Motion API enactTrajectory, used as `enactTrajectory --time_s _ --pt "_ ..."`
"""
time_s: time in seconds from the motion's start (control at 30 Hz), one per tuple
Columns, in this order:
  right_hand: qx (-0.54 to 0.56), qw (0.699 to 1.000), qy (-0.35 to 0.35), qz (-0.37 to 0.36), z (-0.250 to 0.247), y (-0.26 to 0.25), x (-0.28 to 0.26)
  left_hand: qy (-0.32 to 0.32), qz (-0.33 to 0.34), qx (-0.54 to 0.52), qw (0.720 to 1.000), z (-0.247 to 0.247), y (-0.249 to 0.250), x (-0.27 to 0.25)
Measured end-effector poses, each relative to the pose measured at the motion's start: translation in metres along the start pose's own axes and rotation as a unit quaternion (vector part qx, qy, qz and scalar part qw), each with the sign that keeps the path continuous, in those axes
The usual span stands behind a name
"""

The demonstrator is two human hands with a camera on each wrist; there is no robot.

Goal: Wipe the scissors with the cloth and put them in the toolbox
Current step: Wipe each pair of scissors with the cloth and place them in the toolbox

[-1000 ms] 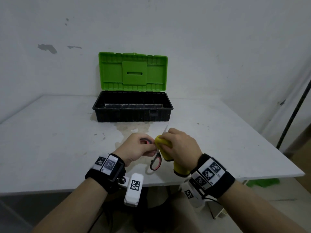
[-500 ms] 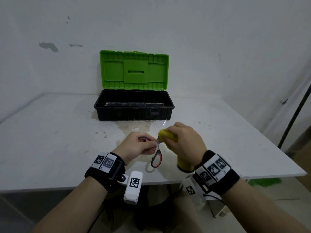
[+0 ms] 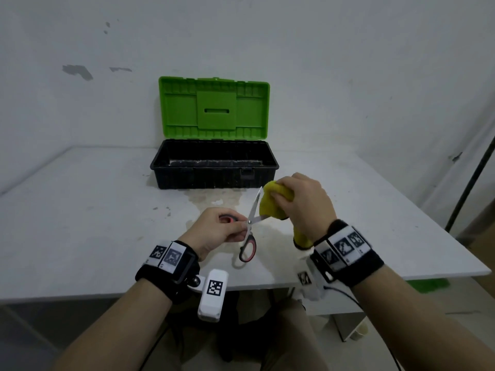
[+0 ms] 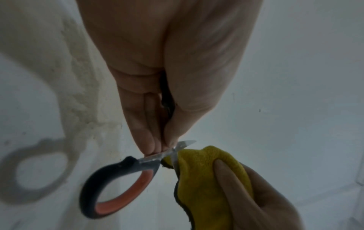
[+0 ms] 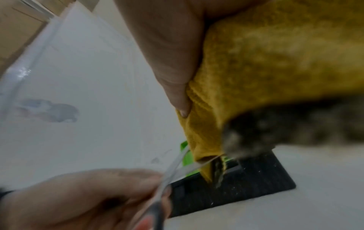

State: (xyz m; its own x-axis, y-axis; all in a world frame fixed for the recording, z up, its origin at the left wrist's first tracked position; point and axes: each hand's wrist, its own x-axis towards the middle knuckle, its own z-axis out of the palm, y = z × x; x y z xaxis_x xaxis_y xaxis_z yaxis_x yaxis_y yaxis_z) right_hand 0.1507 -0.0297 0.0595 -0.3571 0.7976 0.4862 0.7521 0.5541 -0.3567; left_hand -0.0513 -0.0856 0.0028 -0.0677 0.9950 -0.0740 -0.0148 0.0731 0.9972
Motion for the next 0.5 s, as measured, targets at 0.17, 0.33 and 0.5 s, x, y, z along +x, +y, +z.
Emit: enactTrajectory --time_s 0.17,0.33,0.5 --pt "-0.036 0.995 -0.060 -0.070 0.019 -0.024 -0.034 -0.017 0.017 0.016 1.000 0.006 0.004 0.001" --pt "-0.032 0.998 -0.045 -0.031 0.022 -0.016 -0.016 -0.010 0.023 0.020 0.999 0.008 0.003 -0.003" --pt "-0.030 0.998 -0.028 0.040 0.013 -0.005 0.021 0.002 0.007 -0.007 1.000 0.011 0.001 -0.006"
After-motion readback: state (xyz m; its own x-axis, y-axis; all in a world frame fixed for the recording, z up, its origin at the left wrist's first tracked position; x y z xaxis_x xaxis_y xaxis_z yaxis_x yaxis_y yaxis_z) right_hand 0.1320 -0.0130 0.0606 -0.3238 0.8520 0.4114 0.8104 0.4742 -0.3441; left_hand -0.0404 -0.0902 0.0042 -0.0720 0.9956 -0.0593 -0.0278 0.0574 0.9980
